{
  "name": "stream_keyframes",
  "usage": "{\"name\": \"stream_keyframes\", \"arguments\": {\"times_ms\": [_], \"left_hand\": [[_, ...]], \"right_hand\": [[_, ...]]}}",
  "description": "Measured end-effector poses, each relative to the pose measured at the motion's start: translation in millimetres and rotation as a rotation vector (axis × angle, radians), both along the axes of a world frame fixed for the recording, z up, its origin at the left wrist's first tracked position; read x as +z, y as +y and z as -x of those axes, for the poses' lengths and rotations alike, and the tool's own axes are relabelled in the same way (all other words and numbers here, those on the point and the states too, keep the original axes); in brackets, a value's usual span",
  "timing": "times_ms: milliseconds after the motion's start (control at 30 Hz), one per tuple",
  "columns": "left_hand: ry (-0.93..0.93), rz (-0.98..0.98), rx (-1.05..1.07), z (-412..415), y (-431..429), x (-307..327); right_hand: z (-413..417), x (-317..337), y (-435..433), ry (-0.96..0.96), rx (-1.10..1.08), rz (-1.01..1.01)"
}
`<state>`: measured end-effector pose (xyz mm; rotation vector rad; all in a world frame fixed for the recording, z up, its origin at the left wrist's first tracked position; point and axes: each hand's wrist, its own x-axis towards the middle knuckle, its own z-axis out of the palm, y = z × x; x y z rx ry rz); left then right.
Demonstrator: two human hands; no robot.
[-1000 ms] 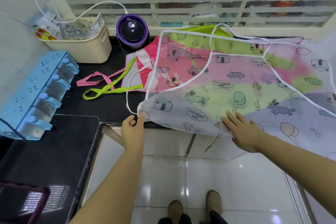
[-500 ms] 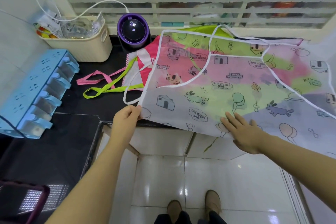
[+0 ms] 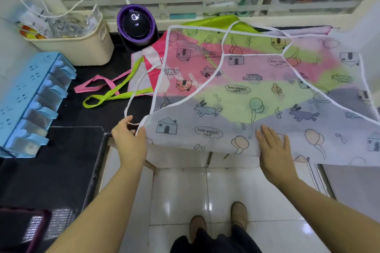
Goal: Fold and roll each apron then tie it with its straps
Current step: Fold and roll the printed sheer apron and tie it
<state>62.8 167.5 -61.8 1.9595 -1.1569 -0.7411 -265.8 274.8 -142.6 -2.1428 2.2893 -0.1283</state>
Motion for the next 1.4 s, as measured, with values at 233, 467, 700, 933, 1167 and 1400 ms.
{"name": "stream_keyframes", "arguments": {"times_ms": [233, 467, 700, 933, 1167, 1400], "left_hand": [[-1.016, 0.361, -1.106, 65.3, 43.9, -29.0], [-1.043, 0.305, -1.255, 81.6, 18.5, -15.0], [-0.993, 0.062, -1.439, 79.0, 2.7, 36.5], [-1.152, 0.157, -1.285, 91.0, 2.7, 25.4], [-1.150, 0.127, -1.329, 101.4, 11.1, 20.2], [-0.579, -0.389, -1.477, 102.2, -7.0, 43.0]], "right_hand": [[11.9, 26.7, 5.2, 0.102, 0.040, 0.059], [42.9, 38.3, 25.4, 0.177, -0.045, 0.106], [68.4, 53.7, 45.2, 0.023, -0.660, 0.048], [70.4, 81.6, 39.6, -0.505, -1.260, 0.299], [75.6, 79.7, 54.8, -0.599, -1.212, 0.358], [71.8, 77.4, 59.7, -0.359, -1.032, -0.096]]}}
